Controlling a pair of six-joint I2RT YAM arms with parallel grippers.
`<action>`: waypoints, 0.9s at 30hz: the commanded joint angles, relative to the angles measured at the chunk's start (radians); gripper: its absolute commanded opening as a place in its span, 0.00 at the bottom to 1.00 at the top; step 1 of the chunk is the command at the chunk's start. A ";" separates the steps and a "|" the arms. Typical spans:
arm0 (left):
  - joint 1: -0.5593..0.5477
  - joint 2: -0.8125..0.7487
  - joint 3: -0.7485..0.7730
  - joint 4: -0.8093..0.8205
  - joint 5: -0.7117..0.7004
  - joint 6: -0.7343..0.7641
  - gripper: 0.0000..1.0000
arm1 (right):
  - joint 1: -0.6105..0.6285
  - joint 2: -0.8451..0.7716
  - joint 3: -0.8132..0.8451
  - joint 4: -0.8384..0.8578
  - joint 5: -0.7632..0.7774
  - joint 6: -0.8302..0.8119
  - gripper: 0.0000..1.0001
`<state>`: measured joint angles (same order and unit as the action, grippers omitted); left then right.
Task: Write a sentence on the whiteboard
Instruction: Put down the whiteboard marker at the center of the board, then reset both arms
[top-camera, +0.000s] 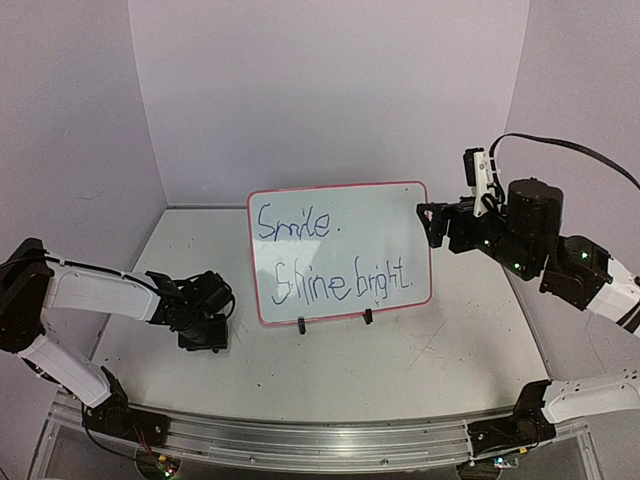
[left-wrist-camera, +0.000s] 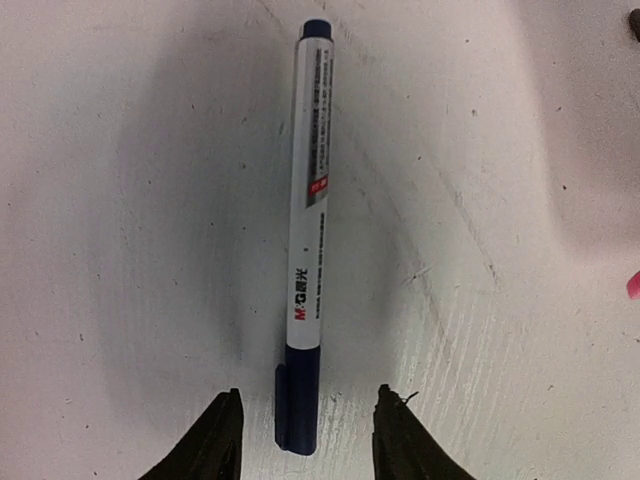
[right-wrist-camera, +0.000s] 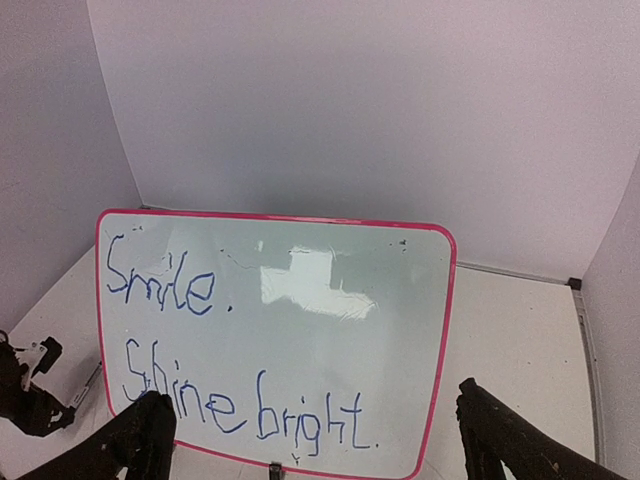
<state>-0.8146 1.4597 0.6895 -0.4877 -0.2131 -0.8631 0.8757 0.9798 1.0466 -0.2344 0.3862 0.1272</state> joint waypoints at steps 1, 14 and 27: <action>0.007 -0.068 0.080 -0.067 -0.067 0.013 0.51 | 0.003 -0.031 0.004 0.021 0.044 -0.028 0.98; 0.043 -0.467 0.473 0.176 -0.416 0.662 0.80 | 0.002 -0.087 0.116 -0.018 0.330 -0.175 0.98; 0.042 -0.504 0.655 0.376 -0.240 0.899 0.99 | 0.002 -0.140 0.179 0.027 0.353 -0.226 0.98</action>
<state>-0.7750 0.9691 1.2915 -0.1551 -0.4881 -0.0277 0.8757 0.8387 1.2026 -0.2451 0.7219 -0.0689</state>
